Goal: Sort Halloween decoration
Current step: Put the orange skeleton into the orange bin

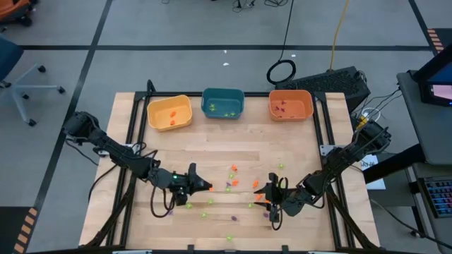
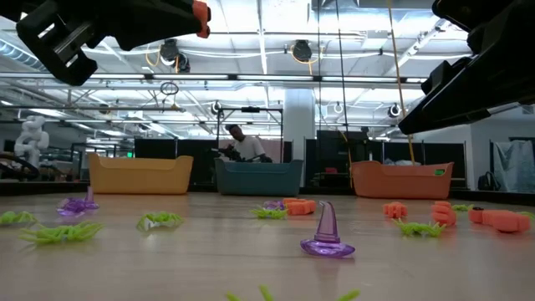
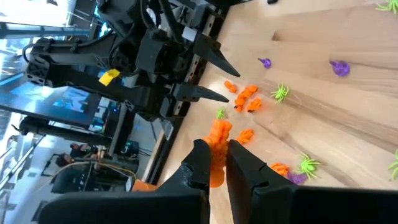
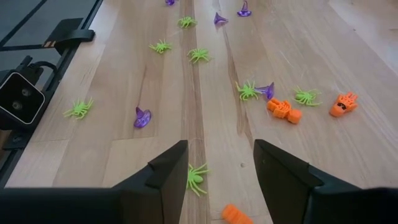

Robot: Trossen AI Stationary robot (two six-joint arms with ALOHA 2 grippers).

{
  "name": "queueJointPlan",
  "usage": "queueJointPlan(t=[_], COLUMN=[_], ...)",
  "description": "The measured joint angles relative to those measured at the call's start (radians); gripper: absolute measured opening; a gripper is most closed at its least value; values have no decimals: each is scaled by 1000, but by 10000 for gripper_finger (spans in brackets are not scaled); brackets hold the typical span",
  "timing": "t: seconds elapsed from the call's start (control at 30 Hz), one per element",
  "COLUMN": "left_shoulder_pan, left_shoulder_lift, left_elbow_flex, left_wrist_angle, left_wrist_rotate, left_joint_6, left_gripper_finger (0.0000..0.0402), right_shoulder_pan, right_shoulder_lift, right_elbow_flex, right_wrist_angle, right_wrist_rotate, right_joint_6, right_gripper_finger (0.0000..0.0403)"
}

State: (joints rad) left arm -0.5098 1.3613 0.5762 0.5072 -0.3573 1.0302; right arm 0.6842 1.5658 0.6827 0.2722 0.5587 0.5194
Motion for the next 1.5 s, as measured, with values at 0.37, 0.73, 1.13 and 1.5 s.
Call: queueJointPlan(t=[0.37,0.73,1.13,1.5], left_shoulder_pan=[0,0,0,0], left_shoulder_lift=[0,0,0,0], left_elbow_flex=[0,0,0,0], left_wrist_angle=[0,-1,-1,-1], left_wrist_rotate=[0,1,1,2], left_joint_6=[-240,-645,-1141,-1430], left_gripper_finger=[21,21,21,21], right_shoulder_pan=[0,0,0,0], right_shoulder_lift=[0,0,0,0], right_elbow_flex=[0,0,0,0], right_wrist_angle=[0,0,8,8], right_wrist_rotate=[0,0,0,0], right_joint_6=[14,18,19,19], right_gripper_finger=[171,171,171,171])
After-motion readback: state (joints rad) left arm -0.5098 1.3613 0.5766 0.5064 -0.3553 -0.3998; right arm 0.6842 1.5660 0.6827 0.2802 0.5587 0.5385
